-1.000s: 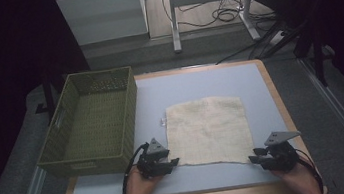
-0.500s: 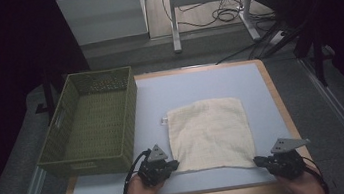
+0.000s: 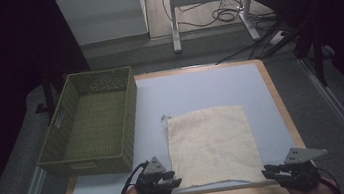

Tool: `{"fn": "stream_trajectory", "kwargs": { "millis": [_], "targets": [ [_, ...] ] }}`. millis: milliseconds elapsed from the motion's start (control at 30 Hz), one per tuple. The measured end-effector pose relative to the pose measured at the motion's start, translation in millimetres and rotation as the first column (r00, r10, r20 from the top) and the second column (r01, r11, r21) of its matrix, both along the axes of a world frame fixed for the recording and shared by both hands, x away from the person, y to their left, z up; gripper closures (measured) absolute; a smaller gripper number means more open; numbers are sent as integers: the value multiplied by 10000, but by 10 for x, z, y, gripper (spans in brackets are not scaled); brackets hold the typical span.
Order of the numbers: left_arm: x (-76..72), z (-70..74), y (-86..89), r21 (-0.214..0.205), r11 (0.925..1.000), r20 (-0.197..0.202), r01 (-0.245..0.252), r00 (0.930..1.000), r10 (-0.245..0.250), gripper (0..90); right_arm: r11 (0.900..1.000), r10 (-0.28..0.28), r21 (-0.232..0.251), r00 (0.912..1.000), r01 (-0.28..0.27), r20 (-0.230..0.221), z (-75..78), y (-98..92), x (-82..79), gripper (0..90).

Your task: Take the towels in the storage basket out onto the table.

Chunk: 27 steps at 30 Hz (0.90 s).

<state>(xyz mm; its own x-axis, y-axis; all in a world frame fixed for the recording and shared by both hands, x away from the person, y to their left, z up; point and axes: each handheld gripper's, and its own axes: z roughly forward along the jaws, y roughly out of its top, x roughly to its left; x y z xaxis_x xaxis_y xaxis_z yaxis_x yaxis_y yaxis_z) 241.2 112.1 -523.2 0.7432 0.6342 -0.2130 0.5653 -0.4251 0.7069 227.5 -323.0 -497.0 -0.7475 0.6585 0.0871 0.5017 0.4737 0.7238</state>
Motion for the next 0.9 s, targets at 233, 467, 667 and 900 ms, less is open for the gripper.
{"fn": "stream_trajectory", "kwargs": {
  "millis": [233, 467, 667, 900],
  "targets": [
    [476, 122, -43, 204, 9945, 532, -1031, 9934, 1019, 489, 9992, -388, -15, 9989, 388, 248, -1, 20, 356, 685],
    [1041, 187, -132, 462, 9812, 487, -1876, 9815, 1854, 474, 9972, -700, -222, 9965, 711, 457, -32, 130, 823, 667],
    [1392, 96, -144, 506, 9749, -311, -2167, 9754, 2184, 428, 9948, -969, -253, 9942, 982, 465, -42, 214, 1175, 639],
    [1650, 124, -125, -734, 9790, -727, -1901, 9801, 1848, 459, 9946, -1013, -176, 9937, 1023, 485, -24, 293, 1311, 623]
  ]
}}
